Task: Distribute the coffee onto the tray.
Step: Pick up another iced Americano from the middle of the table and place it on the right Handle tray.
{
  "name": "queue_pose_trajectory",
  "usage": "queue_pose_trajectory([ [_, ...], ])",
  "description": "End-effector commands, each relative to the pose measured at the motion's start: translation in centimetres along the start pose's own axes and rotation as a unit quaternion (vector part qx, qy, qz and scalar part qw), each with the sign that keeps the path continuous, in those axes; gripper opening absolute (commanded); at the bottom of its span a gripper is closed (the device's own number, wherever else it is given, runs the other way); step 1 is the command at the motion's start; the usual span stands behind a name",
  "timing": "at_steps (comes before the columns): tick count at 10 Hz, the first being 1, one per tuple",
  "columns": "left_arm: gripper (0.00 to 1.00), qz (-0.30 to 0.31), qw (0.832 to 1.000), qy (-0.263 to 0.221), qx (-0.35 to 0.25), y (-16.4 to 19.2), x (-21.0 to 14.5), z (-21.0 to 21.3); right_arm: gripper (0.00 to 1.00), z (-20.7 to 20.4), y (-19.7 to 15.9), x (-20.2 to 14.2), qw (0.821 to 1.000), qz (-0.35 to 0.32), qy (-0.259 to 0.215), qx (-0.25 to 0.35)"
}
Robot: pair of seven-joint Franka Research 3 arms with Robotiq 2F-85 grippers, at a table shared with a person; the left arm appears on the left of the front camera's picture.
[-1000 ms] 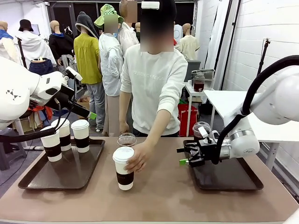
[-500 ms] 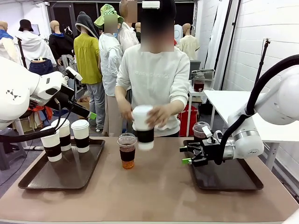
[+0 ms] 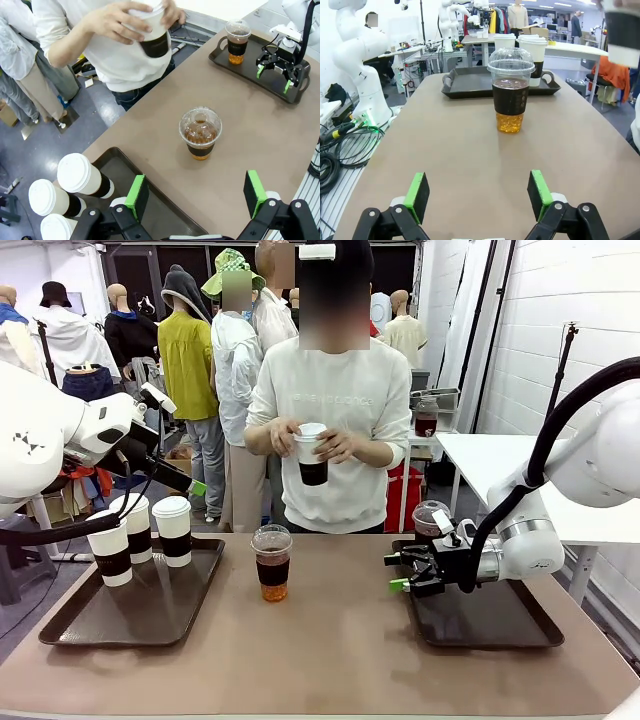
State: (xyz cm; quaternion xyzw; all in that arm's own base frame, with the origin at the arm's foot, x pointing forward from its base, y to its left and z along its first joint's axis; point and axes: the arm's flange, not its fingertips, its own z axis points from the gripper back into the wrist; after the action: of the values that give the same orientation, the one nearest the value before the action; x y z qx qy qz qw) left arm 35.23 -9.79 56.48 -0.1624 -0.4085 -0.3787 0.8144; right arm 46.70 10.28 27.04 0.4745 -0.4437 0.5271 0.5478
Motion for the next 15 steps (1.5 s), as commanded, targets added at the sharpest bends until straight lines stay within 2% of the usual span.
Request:
queue_pose_trajectory([
  [1,1.0,-0.006,1.0,0.0,-0.002,0.1,-0.1,0.0,1.0,0.0,0.0,0.0,1.0,0.0,0.0,0.0],
  [5,1.0,-0.006,1.0,0.0,-0.002,0.1,-0.1,0.0,1.0,-5.0,-0.7,1.3,0.998,-0.018,-0.005,-0.057],
  [8,1.0,-0.006,1.0,0.0,-0.002,0.1,-0.1,0.0,1.0,-9.1,-1.0,1.3,0.997,-0.036,0.001,-0.063],
  [11,1.0,-0.006,1.0,0.0,-0.002,0.1,-0.1,0.0,1.0,-12.4,-2.8,1.5,1.0,-0.024,0.006,-0.012],
  [15,1.0,-0.006,1.0,0.0,-0.002,0.1,-0.1,0.0,1.0,-14.8,-4.9,0.9,0.999,-0.031,0.012,0.0],
])
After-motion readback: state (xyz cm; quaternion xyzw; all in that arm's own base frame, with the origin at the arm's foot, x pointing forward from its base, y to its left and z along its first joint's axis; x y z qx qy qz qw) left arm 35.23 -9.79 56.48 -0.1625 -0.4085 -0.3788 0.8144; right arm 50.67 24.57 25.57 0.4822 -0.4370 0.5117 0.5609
